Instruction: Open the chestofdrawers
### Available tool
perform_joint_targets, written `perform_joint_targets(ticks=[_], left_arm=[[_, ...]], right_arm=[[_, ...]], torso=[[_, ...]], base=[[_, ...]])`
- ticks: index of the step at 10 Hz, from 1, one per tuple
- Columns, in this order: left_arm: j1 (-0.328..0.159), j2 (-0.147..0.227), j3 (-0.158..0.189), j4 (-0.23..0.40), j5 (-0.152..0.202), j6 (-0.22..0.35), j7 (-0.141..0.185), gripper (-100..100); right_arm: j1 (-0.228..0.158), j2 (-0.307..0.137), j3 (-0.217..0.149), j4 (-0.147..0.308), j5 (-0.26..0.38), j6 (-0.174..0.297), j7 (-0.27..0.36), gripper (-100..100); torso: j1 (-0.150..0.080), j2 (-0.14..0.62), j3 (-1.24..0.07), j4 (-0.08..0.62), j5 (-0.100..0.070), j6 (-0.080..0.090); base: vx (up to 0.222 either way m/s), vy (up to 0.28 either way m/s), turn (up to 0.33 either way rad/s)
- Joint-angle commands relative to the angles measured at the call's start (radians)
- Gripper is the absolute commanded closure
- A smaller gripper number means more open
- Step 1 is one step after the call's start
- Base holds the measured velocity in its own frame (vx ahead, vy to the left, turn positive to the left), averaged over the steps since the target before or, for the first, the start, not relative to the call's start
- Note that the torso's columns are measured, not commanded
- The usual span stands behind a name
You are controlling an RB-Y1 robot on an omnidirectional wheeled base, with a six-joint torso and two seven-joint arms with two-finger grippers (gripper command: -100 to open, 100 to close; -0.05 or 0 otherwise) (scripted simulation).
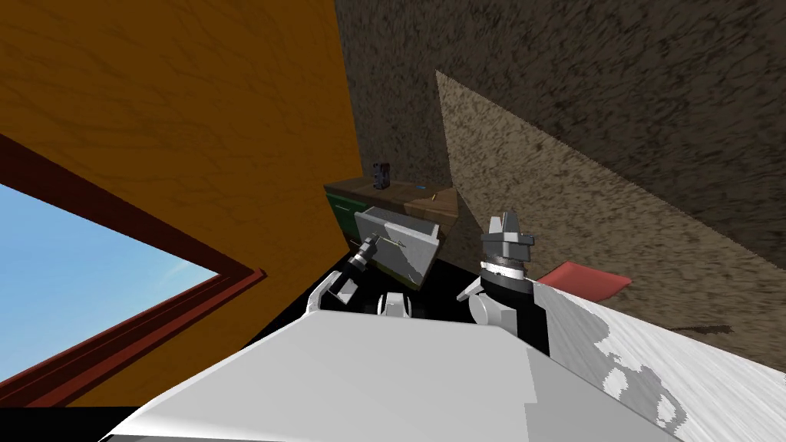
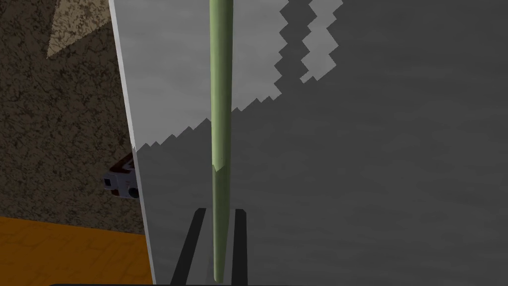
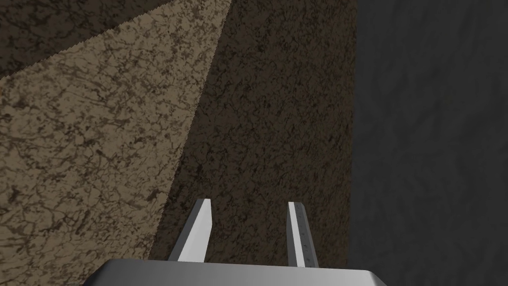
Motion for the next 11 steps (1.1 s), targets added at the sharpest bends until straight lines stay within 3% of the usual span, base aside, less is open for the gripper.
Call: perform_joint_targets(ticks=[1, 5, 6, 7, 11], left_arm=[[0.029, 0.052, -0.014, -0.041, 0.007, -0.032, 0.023, 100], [0.072, 0.129, -0.041, -0.095, 0.017, -0.073, 0.058, 100], [0.073, 0.117, -0.041, -0.079, 0.014, -0.063, 0.05, 100], [0.087, 0.145, -0.039, -0.129, 0.015, -0.036, 0.068, -100], [0.109, 0.197, -0.034, -0.235, 0.019, 0.021, 0.102, -100]], right_arm=[[0.0, 0.0, 0.0, 0.0, 0.0, 0.0, 0.0, 0], [0.0, 0.0, 0.0, 0.0, 0.0, 0.0, 0.0, 0], [0.0, 0.0, 0.0, 0.0, 0.0, 0.0, 0.0, 0], [0.0, 0.0, 0.0, 0.0, 0.0, 0.0, 0.0, 0], [0.0, 0.0, 0.0, 0.0, 0.0, 0.0, 0.0, 0]], torso=[[0.0, 0.001, 0.0, 0.001, 0.0, 0.0], [0.0, 0.002, 0.001, 0.002, 0.0, -0.001], [-0.002, 0.002, 0.001, 0.002, -0.001, 0.001], [-0.003, 0.001, 0.001, 0.0, 0.0, 0.002], [-0.003, -0.003, -0.001, -0.004, 0.0, 0.002]], base=[[-0.021, -0.007, 0.116], [-0.023, -0.008, 0.143], [-0.009, -0.004, 0.025], [0.022, -0.013, 0.067], [0.034, -0.021, 0.051]])
